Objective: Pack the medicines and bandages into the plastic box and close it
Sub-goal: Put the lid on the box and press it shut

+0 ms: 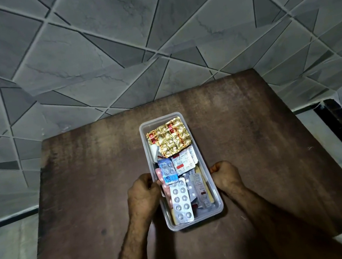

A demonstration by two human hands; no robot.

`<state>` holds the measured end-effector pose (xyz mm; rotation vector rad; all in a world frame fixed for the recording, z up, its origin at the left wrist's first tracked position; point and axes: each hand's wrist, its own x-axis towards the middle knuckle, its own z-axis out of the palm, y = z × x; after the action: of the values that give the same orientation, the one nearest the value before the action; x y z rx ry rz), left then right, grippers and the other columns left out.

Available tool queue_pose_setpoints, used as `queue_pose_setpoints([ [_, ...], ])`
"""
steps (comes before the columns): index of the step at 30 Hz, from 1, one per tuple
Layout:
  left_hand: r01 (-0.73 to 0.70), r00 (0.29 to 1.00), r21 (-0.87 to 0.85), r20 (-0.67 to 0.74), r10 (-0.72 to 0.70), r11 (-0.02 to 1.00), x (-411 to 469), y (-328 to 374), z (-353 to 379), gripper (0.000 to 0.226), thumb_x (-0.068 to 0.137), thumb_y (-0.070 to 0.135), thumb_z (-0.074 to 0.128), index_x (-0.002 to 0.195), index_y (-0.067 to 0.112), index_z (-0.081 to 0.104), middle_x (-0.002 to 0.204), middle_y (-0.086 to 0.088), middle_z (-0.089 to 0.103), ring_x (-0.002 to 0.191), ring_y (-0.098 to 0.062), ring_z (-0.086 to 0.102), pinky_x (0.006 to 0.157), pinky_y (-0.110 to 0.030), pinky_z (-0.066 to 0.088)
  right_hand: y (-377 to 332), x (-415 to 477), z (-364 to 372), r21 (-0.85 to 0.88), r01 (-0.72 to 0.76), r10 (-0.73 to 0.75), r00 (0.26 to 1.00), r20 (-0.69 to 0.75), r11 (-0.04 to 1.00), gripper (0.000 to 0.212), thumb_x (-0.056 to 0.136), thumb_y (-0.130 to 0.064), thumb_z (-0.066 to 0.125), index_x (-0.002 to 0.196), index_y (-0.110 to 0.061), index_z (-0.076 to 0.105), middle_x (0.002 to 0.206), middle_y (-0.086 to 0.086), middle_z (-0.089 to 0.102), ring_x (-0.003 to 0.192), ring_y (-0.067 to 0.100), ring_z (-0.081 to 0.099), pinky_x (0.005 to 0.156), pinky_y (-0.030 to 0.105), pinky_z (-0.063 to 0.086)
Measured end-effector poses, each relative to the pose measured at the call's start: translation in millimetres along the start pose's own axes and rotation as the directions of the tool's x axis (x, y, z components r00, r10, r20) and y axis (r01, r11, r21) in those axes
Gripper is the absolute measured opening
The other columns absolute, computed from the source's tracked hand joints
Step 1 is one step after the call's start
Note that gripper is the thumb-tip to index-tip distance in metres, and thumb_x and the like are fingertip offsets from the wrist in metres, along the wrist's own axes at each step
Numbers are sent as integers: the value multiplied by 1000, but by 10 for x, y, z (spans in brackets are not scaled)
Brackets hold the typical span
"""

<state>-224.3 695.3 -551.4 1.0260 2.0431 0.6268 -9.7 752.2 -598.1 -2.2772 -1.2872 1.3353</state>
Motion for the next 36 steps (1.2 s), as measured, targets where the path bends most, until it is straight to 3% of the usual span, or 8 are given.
queue_pose_setpoints([
  [4, 10, 1000, -28, -2, -10, 1000, -4, -20, -17, 17, 83, 27, 62, 97, 20, 70, 88, 2, 75, 81, -19, 70, 74, -35, 57, 114, 90, -21, 200, -36, 22, 997, 71, 979, 15, 64, -29, 72, 66, -15, 70, 65, 1, 73, 70, 23, 71, 74, 43, 61],
  [9, 36, 999, -65, 7, -35, 997, 10, -95, -21, 30, 73, 38, 56, 90, 17, 68, 82, 2, 75, 77, -21, 70, 73, -44, 59, 115, -62, -199, 416, -34, 24, 999, 31, 909, 11, 77, -10, 68, 67, -7, 67, 53, 4, 64, 46, 15, 56, 47, 25, 47],
  [12, 67, 998, -114, 22, -65, 991, 7, -101, -4, 30, 70, 39, 57, 89, 19, 68, 81, 2, 75, 78, -21, 71, 74, -45, 59, 161, -58, -319, 515, -23, 26, 1000, 1, 857, 10, 72, -14, 70, 73, -4, 69, 71, 16, 69, 66, 27, 63, 69, 45, 59],
  [16, 83, 996, -170, 43, -77, 982, 54, -176, 64, 30, 69, 39, 58, 91, 23, 70, 82, 5, 76, 79, -18, 73, 76, -47, 60, 180, -24, -548, 596, 14, 10, 999, -38, 803, 18, 64, -21, 75, 74, -7, 71, 92, 28, 71, 89, 40, 67, 91, 56, 53],
  [19, 107, 994, -205, 51, -98, 973, 88, -229, 126, 27, 69, 39, 61, 89, 25, 70, 81, 5, 77, 78, -19, 74, 75, -49, 60, 13, -118, -770, 611, 62, -41, 998, -49, 789, 14, 67, -16, 76, 77, -7, 71, 91, 27, 71, 79, 34, 67, 86, 52, 57],
  [23, 114, 993, -210, 47, -106, 971, 82, -220, 162, 17, 77, 31, 64, 91, 23, 69, 84, 3, 77, 79, -20, 73, 75, -49, 61, -245, -233, -1001, 607, 177, -152, 984, -93, 775, 9, 81, -2, 68, 79, -11, 68, 69, 4, 73, 63, 19, 67, 62, 34, 59],
  [32, 90, 995, -115, 43, -86, 989, 64, -125, 198, 22, 86, 30, 66, 106, 20, 67, 101, -2, 76, 87, -21, 71, 82, -43, 59, -482, -463, -963, 451, 342, -316, 939, -136, 824, 15, 82, -8, 71, 96, -13, 67, 92, 10, 70, 84, 22, 66, 80, 38, 57],
  [36, -152, 972, 1, -181, 149, 988, -46, 144, 163, 39, 91, 35, 62, 123, 13, 62, 120, -5, 69, 103, -19, 66, 84, -30, 51, -487, -536, -757, 392, 334, -325, 941, -93, 857, 22, 81, -11, 73, 102, -16, 68, 95, 6, 70, 91, 22, 67, 85, 35, 57],
])
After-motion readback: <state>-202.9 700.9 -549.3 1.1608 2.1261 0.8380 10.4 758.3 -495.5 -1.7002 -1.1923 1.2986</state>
